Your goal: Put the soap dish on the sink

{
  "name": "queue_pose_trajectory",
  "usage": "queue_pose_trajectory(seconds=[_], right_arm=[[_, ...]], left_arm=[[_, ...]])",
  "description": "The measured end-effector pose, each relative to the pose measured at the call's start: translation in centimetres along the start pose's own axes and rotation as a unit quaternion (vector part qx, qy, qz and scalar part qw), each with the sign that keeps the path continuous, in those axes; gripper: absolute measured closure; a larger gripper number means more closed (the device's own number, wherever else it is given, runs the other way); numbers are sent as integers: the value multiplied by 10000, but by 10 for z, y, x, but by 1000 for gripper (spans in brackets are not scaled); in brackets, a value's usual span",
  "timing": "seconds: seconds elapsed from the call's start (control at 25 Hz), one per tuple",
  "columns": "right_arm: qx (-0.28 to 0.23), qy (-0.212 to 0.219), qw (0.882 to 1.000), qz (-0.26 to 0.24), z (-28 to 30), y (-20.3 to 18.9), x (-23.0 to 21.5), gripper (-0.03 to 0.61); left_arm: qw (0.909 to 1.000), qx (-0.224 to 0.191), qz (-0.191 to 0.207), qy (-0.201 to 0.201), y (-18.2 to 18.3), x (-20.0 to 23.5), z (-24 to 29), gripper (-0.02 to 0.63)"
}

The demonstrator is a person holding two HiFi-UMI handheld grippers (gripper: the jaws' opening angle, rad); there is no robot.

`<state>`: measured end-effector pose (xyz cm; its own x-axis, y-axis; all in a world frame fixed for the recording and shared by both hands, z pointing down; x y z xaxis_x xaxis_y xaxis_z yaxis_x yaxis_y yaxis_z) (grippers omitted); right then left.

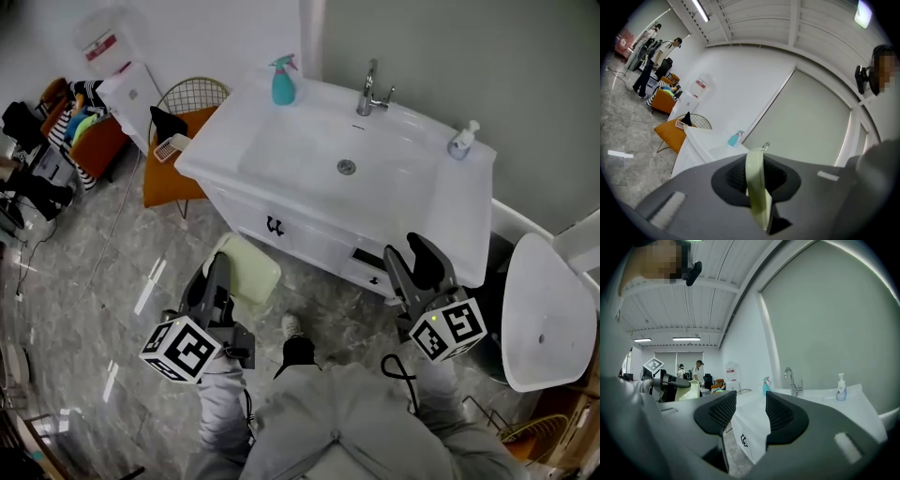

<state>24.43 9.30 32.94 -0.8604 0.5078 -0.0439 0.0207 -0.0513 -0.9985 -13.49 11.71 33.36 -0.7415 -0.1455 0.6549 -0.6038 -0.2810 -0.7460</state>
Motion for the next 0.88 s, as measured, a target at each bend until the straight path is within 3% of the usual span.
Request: queue_pose_trajectory(seconds=[0.56,0.88], right_arm=[[-30,-304,9995,-65,134,18,21,400],[40,-316,9995,-13,185,19,19,400]], left_arm=[[9992,176,78,-360,89,82,99,528],[9991,291,97,-299,114,111,144,528]])
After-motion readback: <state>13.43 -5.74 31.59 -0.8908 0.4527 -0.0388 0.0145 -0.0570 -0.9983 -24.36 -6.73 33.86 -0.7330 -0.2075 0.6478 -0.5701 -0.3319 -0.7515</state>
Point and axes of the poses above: the fingertips, and each gripper's own axes: z forward along the fingers, x to its left, y out of its top, the point moved 10 cm from there along -z, backward along the fingers, and after that the axes turned 5 degrees about -z, right-handed, at the moved point
